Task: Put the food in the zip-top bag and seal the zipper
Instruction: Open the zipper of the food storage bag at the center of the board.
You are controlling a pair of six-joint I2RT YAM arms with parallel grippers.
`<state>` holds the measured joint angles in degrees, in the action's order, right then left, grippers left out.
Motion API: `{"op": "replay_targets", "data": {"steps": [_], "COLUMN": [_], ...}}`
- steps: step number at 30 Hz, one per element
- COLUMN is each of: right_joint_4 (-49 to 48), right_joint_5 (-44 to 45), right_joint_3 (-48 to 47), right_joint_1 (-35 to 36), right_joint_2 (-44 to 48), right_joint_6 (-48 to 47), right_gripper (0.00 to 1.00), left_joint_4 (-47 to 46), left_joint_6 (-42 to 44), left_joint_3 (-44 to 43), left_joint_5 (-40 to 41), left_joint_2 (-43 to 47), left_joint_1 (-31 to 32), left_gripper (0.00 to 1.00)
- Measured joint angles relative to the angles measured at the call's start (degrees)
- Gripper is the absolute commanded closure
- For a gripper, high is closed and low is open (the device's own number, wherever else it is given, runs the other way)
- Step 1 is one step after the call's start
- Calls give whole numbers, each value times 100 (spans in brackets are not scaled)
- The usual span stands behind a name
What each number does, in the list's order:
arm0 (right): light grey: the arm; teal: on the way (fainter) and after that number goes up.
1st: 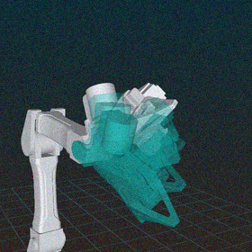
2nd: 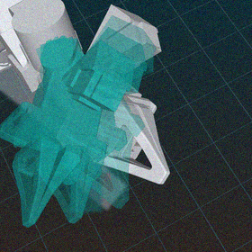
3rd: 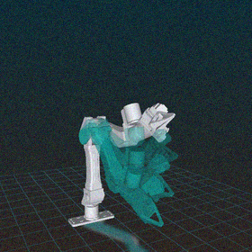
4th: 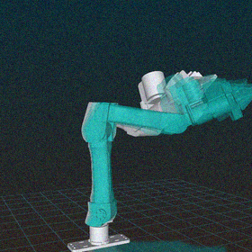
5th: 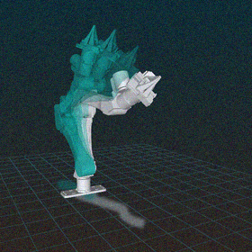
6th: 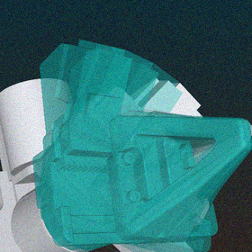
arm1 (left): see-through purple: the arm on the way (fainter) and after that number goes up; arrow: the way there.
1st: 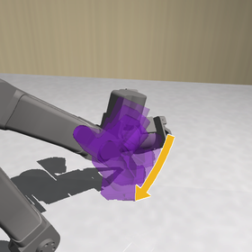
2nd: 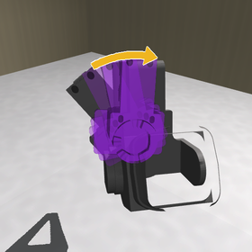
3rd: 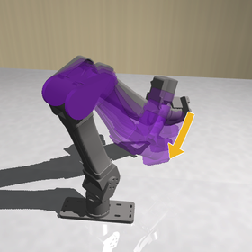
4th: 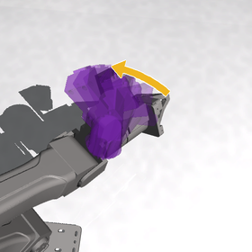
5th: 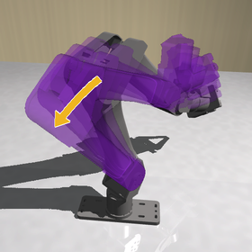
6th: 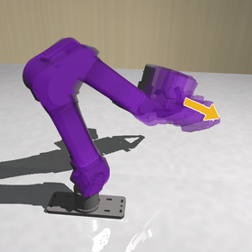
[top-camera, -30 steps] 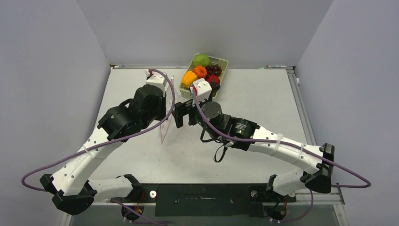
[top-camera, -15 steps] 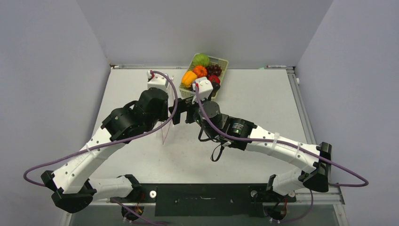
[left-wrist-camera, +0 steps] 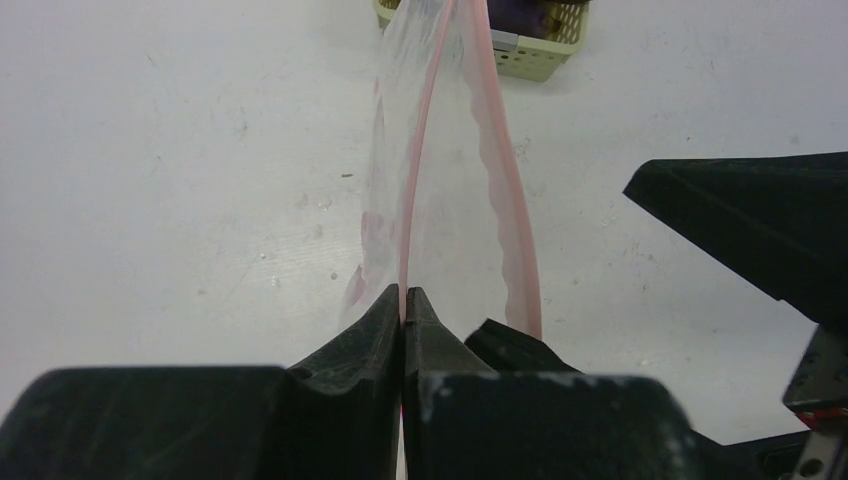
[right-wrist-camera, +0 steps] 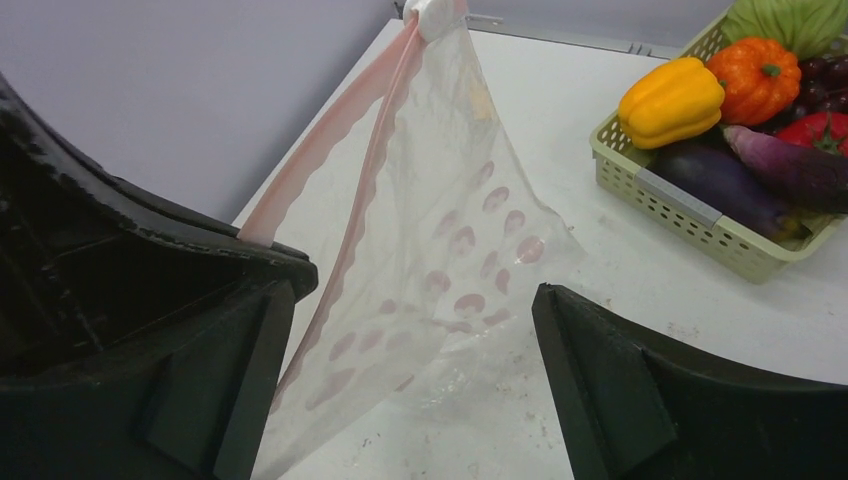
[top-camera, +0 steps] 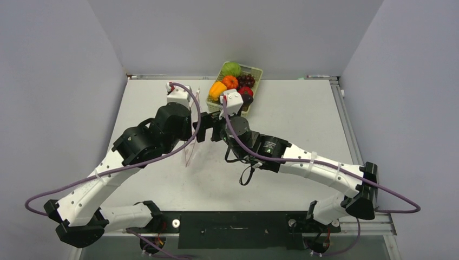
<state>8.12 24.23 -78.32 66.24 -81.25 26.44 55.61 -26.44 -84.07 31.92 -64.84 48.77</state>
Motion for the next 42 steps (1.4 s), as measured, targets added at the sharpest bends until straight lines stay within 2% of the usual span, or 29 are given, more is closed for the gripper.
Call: {"op": "replay_targets", "data": {"steps": [11, 15, 17, 20, 24, 26, 29, 42], "right_joint_4": [380, 546, 595, 616, 638, 640, 619, 317], "right_joint_5": [236, 326, 358, 393, 411, 413, 411, 409], "right_joint_3": [-299, -424, -431, -431, -428, -422, -354, 662], "right_joint_1": [-26, -24, -20, -20, -31, -59, -116, -575], "right_joint_2": [-863, -1032, -1075, -1145, -1165, -1165, -1163, -857], "right_joint_6": [-31, -63, -79, -103, -120, -109, -94, 219], "right_gripper": [15, 22, 30, 47, 65, 80, 94, 95], "left_joint_4": [-15, -17, -17, -15, -11, 0, 57, 496], "left_joint_6": [7, 7, 9, 15, 52, 83, 127, 315], "left_joint_3": [70, 70, 70, 70, 70, 70, 70, 66], "left_joint_5": [-79, -13, 20, 68, 192, 293, 442, 1084], "left_joint_2": [63, 72, 90, 142, 208, 227, 232, 308], "left_joint_1": [31, 42, 46, 79, 87, 94, 96, 133], "left_gripper": [100, 100, 100, 100, 100, 100, 100, 100]}}
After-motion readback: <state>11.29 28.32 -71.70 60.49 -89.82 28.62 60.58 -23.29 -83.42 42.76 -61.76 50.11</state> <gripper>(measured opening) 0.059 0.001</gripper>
